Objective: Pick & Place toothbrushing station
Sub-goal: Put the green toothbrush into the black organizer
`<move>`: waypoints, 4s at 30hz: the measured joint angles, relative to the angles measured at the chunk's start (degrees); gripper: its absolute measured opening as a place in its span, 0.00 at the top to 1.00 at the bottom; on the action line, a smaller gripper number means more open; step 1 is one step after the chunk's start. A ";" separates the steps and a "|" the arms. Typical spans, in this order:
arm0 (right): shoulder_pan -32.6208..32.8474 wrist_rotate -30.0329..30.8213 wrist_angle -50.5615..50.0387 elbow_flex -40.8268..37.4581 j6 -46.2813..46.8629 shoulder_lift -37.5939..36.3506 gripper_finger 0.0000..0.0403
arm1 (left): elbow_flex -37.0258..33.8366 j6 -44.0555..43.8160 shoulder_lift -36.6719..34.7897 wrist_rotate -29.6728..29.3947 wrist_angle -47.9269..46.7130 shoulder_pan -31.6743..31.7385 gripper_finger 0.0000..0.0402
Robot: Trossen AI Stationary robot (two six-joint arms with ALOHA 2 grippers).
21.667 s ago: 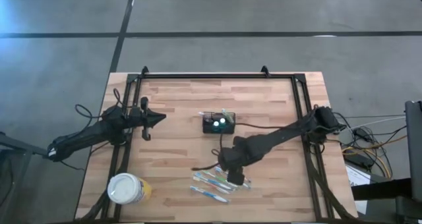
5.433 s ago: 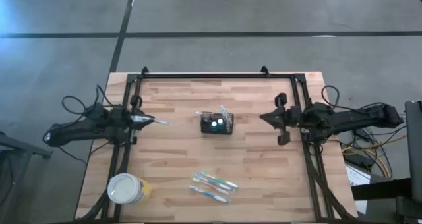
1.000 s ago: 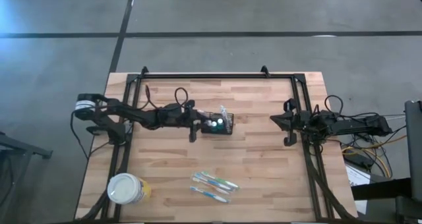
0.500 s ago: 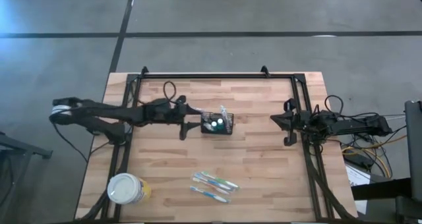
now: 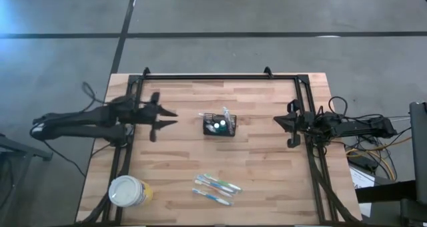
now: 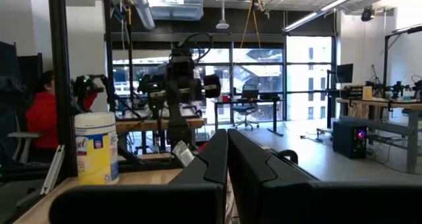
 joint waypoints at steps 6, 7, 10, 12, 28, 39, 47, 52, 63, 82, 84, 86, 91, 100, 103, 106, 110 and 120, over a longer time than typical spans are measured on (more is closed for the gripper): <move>0.00 0.00 0.00 0.00 0.11 0.07 0.98 | -7.62 -1.61 -12.30 -0.88 0.28 0.00 0.98; 0.00 0.00 0.00 0.00 0.11 0.07 0.98 | -8.58 -1.88 -13.92 -1.26 0.39 0.02 0.98; 0.00 0.00 0.00 0.00 0.09 0.07 0.98 | -11.00 -0.86 -18.04 -0.68 0.88 0.07 0.99; 0.00 0.00 0.00 0.00 0.10 0.05 0.98 | -13.05 2.00 -20.63 3.87 0.69 0.05 0.99; 0.00 -0.02 -0.07 -0.02 0.28 0.11 0.98 | -23.71 0.08 -29.62 5.54 4.70 0.15 0.99; 0.00 -0.26 -0.13 -0.02 0.28 0.11 0.98 | -27.51 -1.21 -30.76 5.44 5.70 0.15 0.99; 0.00 -0.81 -0.35 -0.02 0.29 0.07 0.98 | -28.05 -2.71 -30.70 5.29 6.44 0.15 0.99; -0.04 -2.90 -0.46 0.44 2.70 0.12 0.98 | -28.07 -3.32 -30.68 4.97 6.21 0.15 0.99; 0.35 -5.13 -24.43 18.87 8.80 11.96 0.98 | -28.11 -3.17 -30.68 4.00 5.79 0.17 0.99; 12.71 -1.47 -49.19 54.64 25.71 62.56 0.98 | -28.20 -4.33 -30.35 4.00 5.56 0.17 0.99; 14.24 -1.50 -51.71 57.98 26.86 67.15 0.98 | -28.20 -4.29 -30.35 4.00 5.56 0.17 0.99; 15.56 -1.55 -54.18 61.51 27.77 71.57 0.98 | -28.22 -4.26 -30.35 4.00 5.56 0.17 0.99; 18.62 -3.20 -59.63 69.74 28.81 82.46 0.98 | -28.22 -4.27 -30.35 4.00 5.63 0.17 0.99; 20.70 -11.72 -61.13 79.56 27.36 96.90 0.88 | -28.22 -4.47 -30.35 4.02 5.69 0.17 0.99; 20.90 -12.63 -61.17 81.75 27.65 99.57 0.78 | -28.22 -4.49 -30.35 4.02 5.72 0.17 0.99; 21.05 -12.66 -61.77 83.02 29.30 101.98 0.68 | -28.24 -4.51 -30.34 4.02 5.73 0.17 0.99; 21.05 -12.75 -62.11 83.32 29.93 104.44 0.56 | -28.23 -4.54 -30.33 3.74 5.72 0.17 0.99; 21.03 -12.59 -61.56 83.06 29.90 107.25 0.46 | -28.24 -4.60 -30.33 3.20 5.70 0.16 0.99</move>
